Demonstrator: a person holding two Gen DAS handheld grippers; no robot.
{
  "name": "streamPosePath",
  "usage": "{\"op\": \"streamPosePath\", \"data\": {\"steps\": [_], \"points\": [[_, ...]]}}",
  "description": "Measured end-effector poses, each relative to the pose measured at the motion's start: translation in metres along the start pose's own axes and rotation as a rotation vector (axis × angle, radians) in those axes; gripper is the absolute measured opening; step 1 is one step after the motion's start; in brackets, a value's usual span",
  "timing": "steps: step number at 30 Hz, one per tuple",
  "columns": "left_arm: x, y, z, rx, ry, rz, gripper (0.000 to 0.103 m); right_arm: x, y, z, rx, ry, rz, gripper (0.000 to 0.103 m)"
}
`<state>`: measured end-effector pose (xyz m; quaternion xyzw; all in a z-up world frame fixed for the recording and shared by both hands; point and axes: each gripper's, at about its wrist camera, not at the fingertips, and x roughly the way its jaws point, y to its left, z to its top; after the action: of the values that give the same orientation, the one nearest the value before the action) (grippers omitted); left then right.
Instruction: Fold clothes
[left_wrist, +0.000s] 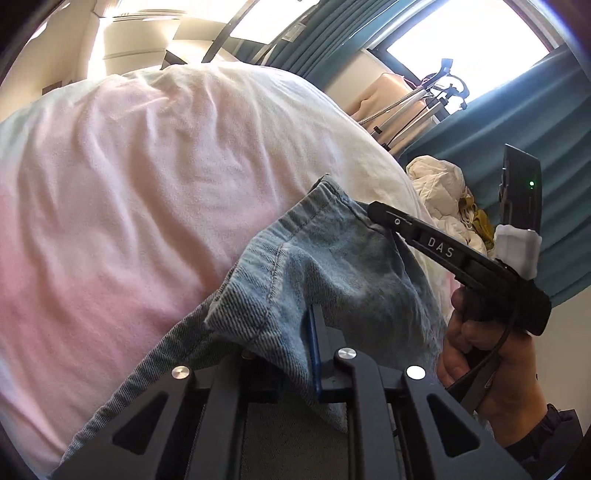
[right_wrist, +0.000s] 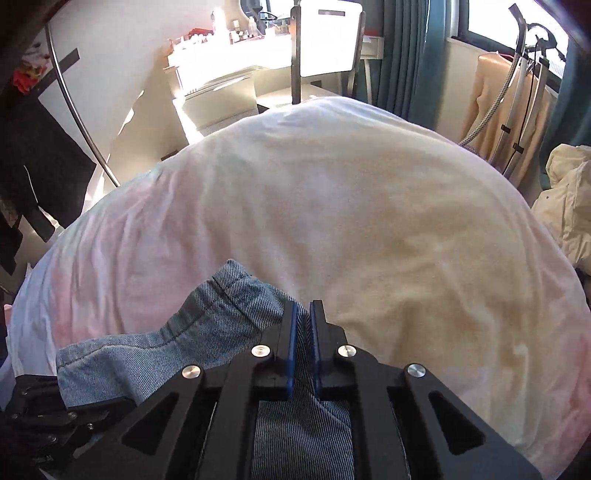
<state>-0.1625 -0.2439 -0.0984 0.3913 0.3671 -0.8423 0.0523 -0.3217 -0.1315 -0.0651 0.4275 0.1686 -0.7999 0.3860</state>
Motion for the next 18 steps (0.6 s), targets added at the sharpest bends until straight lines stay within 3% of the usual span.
{"op": "streamPosePath", "data": {"steps": [4, 8, 12, 15, 18], "points": [[-0.009, -0.008, 0.007, 0.025, -0.056, -0.048, 0.008, -0.032, -0.013, 0.016, 0.053, -0.105, -0.057, 0.004], [-0.011, -0.014, 0.013, 0.068, -0.086, -0.019, 0.008, -0.041, -0.013, 0.033, 0.06, -0.153, -0.088, 0.004], [0.004, -0.002, 0.02, 0.049, -0.049, 0.048, 0.008, -0.014, -0.007, 0.03, 0.068, -0.129, -0.104, 0.004], [0.022, 0.017, 0.023, -0.03, 0.036, 0.056, 0.008, 0.019, -0.006, 0.018, 0.078, -0.08, -0.107, 0.004], [0.024, 0.022, 0.02, -0.043, 0.053, 0.046, 0.008, 0.034, -0.011, 0.006, 0.119, -0.049, -0.079, 0.005]]}}
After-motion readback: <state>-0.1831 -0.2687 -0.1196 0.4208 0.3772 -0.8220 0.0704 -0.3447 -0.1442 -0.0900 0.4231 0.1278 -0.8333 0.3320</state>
